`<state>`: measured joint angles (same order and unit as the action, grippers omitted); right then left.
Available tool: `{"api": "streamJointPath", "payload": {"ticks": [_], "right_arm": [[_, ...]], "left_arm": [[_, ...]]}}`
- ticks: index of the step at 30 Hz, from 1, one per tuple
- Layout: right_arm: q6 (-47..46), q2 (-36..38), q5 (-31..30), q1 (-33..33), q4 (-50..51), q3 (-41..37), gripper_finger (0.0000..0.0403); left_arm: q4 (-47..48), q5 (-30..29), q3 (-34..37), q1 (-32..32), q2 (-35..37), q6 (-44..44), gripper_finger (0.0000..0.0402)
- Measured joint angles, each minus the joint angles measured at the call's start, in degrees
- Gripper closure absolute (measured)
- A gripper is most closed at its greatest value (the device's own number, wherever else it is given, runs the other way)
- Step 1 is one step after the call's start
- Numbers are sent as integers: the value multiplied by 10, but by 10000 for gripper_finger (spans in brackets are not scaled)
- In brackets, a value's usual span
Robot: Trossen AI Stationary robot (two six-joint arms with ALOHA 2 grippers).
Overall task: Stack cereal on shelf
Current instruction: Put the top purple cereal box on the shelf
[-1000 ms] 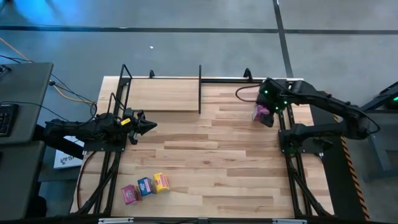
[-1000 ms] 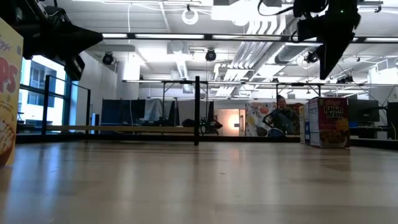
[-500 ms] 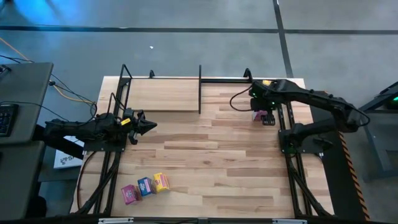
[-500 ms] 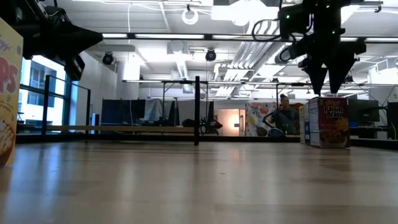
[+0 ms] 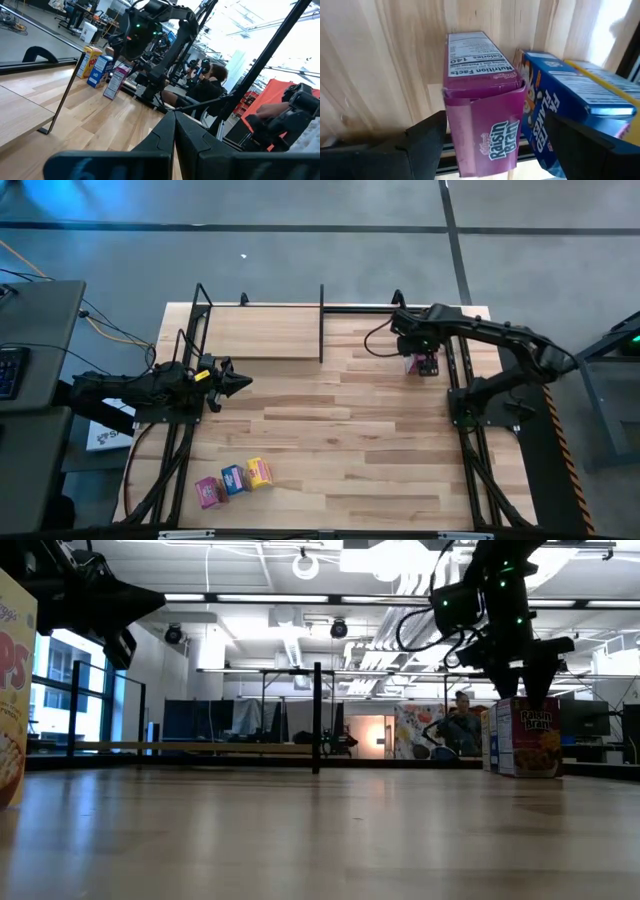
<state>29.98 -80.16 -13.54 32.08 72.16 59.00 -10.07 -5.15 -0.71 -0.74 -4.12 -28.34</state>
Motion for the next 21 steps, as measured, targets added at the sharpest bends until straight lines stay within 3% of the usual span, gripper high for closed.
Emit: {"api": "streamJointPath", "payload": {"ticks": [9,17,21], "right_arm": [[-13,-27,3,9,0,0,151],[-14,-27,8,9,7,0,238],[-15,-27,40,9,13,0,281]], "left_arm": [[0,0,0,0,0,0,401],[0,0,0,0,0,0,401],[0,0,0,0,0,0,401]]}}
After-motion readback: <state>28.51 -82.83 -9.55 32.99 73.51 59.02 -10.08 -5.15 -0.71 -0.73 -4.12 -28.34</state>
